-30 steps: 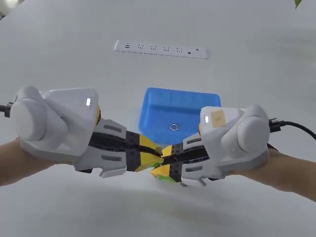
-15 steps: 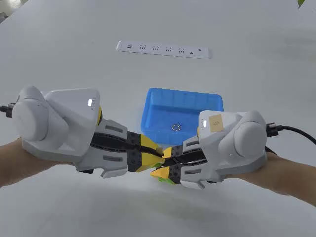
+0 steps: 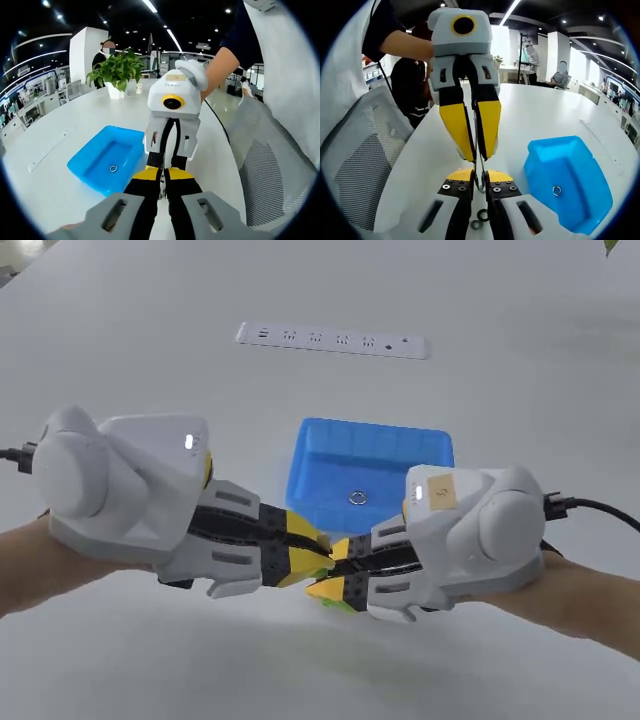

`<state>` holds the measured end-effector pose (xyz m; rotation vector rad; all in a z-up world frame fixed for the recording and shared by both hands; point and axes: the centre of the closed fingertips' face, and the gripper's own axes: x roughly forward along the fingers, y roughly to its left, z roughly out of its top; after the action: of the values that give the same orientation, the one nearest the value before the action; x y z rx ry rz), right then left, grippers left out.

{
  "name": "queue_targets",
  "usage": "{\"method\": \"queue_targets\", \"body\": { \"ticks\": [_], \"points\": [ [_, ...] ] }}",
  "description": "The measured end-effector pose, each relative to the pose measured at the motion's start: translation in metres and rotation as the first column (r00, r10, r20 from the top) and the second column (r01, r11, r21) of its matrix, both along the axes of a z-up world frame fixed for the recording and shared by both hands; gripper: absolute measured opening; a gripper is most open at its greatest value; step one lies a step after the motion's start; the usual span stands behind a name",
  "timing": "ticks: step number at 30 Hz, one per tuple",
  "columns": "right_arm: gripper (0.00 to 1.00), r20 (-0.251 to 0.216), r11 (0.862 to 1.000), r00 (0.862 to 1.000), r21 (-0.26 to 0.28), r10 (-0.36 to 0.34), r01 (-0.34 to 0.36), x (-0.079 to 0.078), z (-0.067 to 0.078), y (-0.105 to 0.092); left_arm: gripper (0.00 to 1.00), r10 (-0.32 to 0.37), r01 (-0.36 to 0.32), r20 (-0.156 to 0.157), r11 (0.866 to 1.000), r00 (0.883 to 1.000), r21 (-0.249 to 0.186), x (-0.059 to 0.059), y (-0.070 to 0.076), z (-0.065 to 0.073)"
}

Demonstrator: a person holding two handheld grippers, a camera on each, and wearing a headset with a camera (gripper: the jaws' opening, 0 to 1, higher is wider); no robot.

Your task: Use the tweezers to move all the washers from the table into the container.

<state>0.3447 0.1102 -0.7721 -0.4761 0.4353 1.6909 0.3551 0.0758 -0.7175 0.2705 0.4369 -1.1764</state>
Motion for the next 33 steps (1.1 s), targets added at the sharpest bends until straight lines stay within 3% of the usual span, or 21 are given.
{"method": "queue_targets", "body": {
  "ticks": [1,10,13,22,26,27,28,33],
  "points": [
    [0.09,0.0,1.0,1.0,0.001,0.003,-0.003,-0.001,0.0,0.0,0.08,0.005,-0.005,-0.026,1.0,1.0,-0.007,-0.001,0.0,0.0],
    [0.09,-0.012,1.0,1.0,0.006,0.007,-0.007,-0.002,0.001,0.001,0.08,0.01,-0.011,-0.015,1.0,1.0,-0.01,-0.001,0.001,0.003],
    [0.09,-0.017,1.0,1.0,0.007,-0.001,0.001,0.0,0.001,0.001,0.1,0.021,-0.021,-0.03,1.0,0.999,-0.02,0.0,0.002,0.005],
    [0.09,-0.017,1.0,1.0,0.006,-0.005,0.005,0.0,0.002,0.0,0.12,0.022,-0.022,-0.027,1.0,0.999,-0.016,-0.001,0.005,0.008],
    [0.09,-0.02,1.0,1.0,0.011,-0.008,0.008,0.001,0.007,0.0,0.12,0.033,-0.033,-0.011,0.999,0.999,-0.016,-0.002,0.009,0.014],
    [0.09,-0.029,1.0,0.999,0.018,-0.019,0.02,0.001,0.01,0.0,0.12,0.048,-0.048,0.022,0.999,0.999,-0.011,0.0,0.011,0.018],
    [0.09,-0.028,1.0,0.999,0.016,-0.023,0.023,0.002,0.012,-0.001,0.12,0.06,-0.06,0.032,0.998,0.998,-0.007,0.001,0.013,0.02],
    [0.09,-0.044,0.998,0.998,0.037,-0.047,0.049,0.004,0.024,-0.006,0.12,0.101,-0.1,0.037,0.995,0.994,-0.024,-0.004,0.019,0.029]
  ]
}}
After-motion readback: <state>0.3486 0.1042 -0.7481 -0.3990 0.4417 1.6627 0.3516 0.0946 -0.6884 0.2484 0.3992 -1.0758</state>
